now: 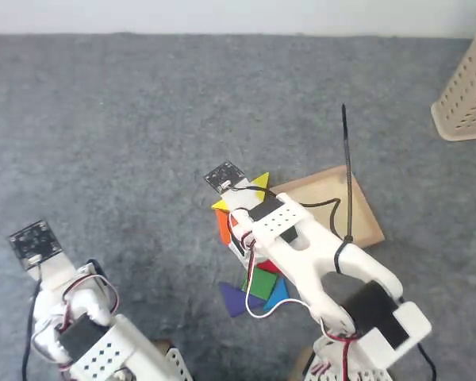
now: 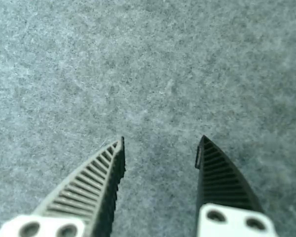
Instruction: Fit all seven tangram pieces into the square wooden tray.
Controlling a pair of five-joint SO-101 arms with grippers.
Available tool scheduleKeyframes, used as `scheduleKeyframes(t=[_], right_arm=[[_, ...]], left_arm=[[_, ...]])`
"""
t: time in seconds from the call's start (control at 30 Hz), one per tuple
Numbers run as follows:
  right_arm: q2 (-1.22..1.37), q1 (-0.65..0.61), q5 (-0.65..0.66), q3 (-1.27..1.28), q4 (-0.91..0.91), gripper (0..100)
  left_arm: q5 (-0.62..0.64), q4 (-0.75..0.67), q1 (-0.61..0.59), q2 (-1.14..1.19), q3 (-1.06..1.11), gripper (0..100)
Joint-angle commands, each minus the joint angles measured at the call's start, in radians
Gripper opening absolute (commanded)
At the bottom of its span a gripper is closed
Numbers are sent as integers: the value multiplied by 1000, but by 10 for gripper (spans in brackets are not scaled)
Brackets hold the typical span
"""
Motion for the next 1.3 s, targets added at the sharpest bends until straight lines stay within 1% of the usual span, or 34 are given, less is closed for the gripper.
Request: scheduleKeyframes(t=[0.0,0.13,0.27,0.33,0.5,0.73,0.8,0.93,1.17,1.27], right_arm=[[-124,10,-2,-18,24,256],[-179,8,2,46,22,257],[-199,-4,97,95,22,257],[-186,-22,114,104,24,257],[-114,-28,120,97,41,257],[48,-21,114,0,61,244],[54,1,112,-20,64,204],[54,91,112,-35,16,115],[54,225,115,-107,-28,3],[58,277,120,-138,-45,6]], left_arm=[[9,3,2,-11,-19,225],[9,3,2,-11,-19,225],[9,3,2,-11,-19,225],[9,3,2,-11,-19,225],[9,3,2,-11,-19,225],[9,3,2,-11,-19,225],[9,3,2,-11,-19,225],[9,3,2,-11,-19,225],[9,3,2,-11,-19,225],[9,3,2,-11,-19,225]])
